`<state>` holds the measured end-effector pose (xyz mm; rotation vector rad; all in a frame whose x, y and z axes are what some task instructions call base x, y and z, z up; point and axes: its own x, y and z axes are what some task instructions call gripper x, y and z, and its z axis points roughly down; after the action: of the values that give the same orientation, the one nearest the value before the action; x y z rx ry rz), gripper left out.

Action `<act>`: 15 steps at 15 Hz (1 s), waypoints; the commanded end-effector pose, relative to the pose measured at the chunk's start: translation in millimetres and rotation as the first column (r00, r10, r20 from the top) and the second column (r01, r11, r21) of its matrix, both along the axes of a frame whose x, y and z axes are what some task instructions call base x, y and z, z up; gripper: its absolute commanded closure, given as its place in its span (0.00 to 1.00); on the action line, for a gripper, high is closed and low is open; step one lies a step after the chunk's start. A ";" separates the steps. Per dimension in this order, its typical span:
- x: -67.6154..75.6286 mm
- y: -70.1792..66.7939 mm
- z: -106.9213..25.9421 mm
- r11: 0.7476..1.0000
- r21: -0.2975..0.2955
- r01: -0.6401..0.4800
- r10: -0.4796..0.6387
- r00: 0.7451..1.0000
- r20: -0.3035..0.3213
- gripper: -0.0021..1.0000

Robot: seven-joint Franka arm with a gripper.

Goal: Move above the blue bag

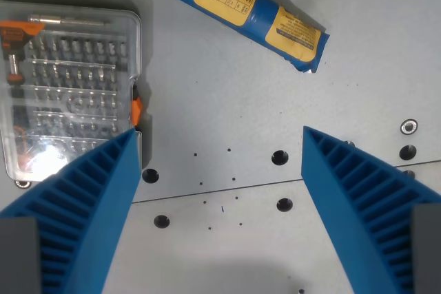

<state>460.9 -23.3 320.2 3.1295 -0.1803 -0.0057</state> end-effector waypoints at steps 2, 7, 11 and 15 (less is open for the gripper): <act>0.0 0.0 2.0 1.000 0.000 0.000 0.000 1.000 0.005 0.00; 0.2 -0.1 1.1 1.000 -0.002 -0.025 0.025 1.000 0.004 0.00; 1.2 -0.6 -2.4 0.997 -0.005 -0.081 0.081 0.997 0.004 0.00; 3.6 -1.7 -9.4 0.985 -0.013 -0.173 0.173 0.985 0.011 0.00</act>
<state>462.7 -23.5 312.8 3.1322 -0.0914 -0.0188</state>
